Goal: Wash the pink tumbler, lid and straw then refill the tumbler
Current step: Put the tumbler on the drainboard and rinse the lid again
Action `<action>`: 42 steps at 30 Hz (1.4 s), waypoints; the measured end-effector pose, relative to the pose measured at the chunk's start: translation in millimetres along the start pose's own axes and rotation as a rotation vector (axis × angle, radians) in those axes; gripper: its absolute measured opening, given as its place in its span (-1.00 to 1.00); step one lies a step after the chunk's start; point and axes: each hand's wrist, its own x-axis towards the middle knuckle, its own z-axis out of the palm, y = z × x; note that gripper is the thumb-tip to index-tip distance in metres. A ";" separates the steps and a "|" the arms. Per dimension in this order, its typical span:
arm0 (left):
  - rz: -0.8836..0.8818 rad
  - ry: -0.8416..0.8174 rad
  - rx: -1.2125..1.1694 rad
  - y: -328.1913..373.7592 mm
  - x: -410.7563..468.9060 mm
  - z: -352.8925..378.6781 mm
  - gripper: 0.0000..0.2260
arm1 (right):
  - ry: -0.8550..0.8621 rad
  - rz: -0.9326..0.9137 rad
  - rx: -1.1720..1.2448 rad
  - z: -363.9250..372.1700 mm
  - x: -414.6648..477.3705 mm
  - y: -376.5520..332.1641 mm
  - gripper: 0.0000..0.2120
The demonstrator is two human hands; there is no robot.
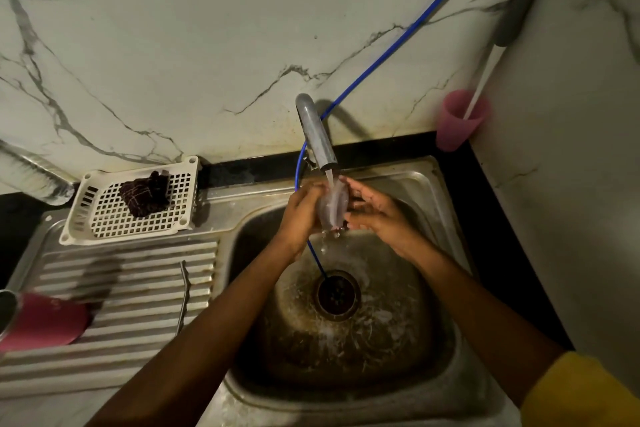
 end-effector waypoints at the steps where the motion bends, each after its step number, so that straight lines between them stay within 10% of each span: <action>1: -0.059 -0.030 -0.127 -0.1 -0.9 0.3 -0.69 | 0.010 -0.006 -0.010 -0.4 1.8 -1.7 -0.44; 8: -0.198 -0.014 -0.254 -14.7 -5.2 -2.1 -0.48 | 0.049 0.018 -0.221 -0.2 8.2 -12.7 -0.66; 16: -0.158 0.104 0.045 -27.7 -11.9 -18.1 -0.77 | 0.337 -0.005 -0.390 -13.4 19.5 -4.9 -0.75; 42: -0.165 0.136 -0.006 -34.6 -13.8 -24.5 -0.89 | 0.164 0.010 -0.517 -24.2 26.1 -17.7 -0.72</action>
